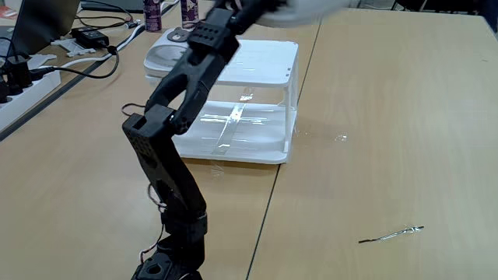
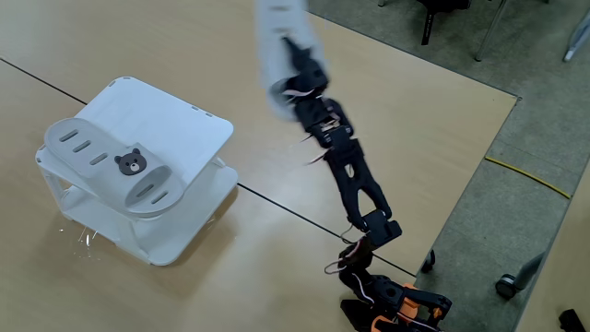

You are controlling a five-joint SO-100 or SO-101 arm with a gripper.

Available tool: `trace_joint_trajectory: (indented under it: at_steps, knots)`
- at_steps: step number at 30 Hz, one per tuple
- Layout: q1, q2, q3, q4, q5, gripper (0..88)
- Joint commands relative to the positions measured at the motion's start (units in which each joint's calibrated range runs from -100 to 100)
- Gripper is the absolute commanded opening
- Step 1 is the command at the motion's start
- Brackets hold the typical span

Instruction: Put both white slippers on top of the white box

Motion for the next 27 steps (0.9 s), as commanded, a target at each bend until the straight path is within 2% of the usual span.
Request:
trace_joint_trajectory:
  at_steps: [1, 6, 12, 27]
  knots:
    - [-12.9, -4.3, -0.3, 0.2, 0.4, 0.8]
    - [-24.4, -4.1, 7.0, 0.1, 0.4, 0.8]
    - [-26.4, -0.2, 10.4, -0.3, 0.4, 0.8]
    - [-23.3, 45.0, -41.5, -0.3, 0.4, 0.8]
